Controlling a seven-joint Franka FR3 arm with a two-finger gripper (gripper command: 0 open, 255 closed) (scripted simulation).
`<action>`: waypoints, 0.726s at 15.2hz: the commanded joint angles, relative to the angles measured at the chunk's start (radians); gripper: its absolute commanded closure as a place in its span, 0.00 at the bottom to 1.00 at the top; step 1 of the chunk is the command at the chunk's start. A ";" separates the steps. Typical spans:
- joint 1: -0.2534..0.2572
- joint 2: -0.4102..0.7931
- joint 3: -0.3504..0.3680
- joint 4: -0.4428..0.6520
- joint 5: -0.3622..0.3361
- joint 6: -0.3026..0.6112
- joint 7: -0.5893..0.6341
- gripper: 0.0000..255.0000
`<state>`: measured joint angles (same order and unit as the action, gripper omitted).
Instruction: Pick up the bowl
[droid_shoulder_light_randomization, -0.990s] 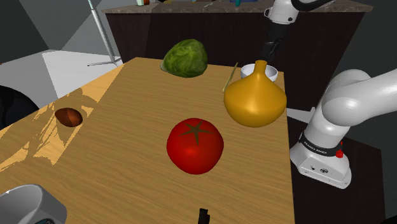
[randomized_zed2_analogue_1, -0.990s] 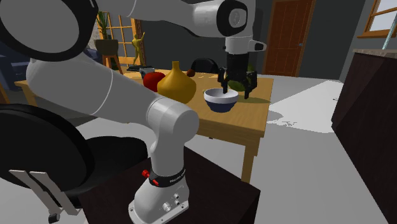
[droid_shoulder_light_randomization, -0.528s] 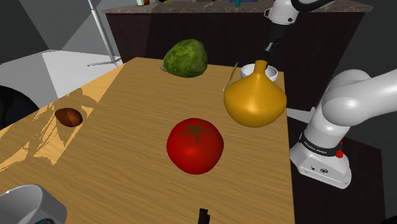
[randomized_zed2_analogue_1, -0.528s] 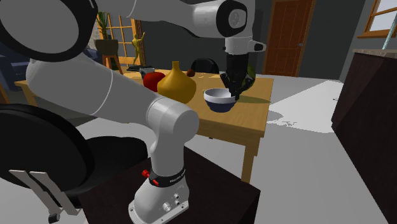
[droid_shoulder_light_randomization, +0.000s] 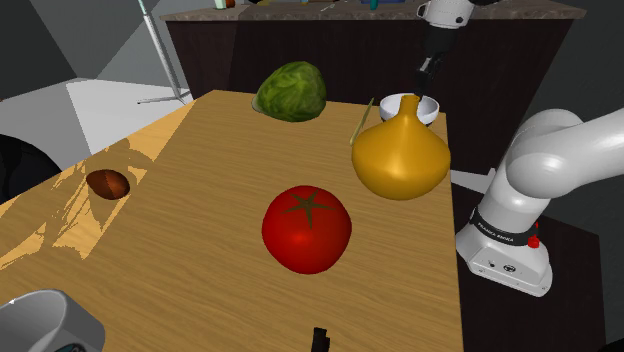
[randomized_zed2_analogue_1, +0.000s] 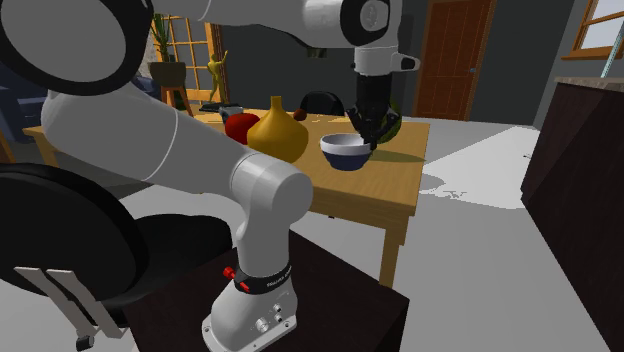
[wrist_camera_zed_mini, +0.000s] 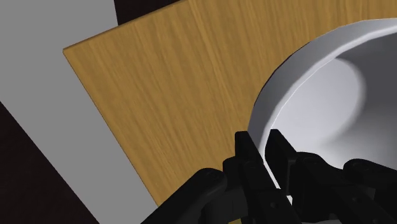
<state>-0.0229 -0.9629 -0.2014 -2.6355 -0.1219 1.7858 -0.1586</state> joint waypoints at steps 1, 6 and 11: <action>0.002 0.007 0.003 0.030 0.003 -0.024 0.000 1.00; 0.008 0.020 0.011 0.104 0.012 -0.084 0.001 1.00; 0.012 0.035 0.017 0.168 0.019 -0.132 0.001 1.00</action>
<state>-0.0107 -0.9278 -0.1848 -2.4772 -0.1040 1.6626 -0.1568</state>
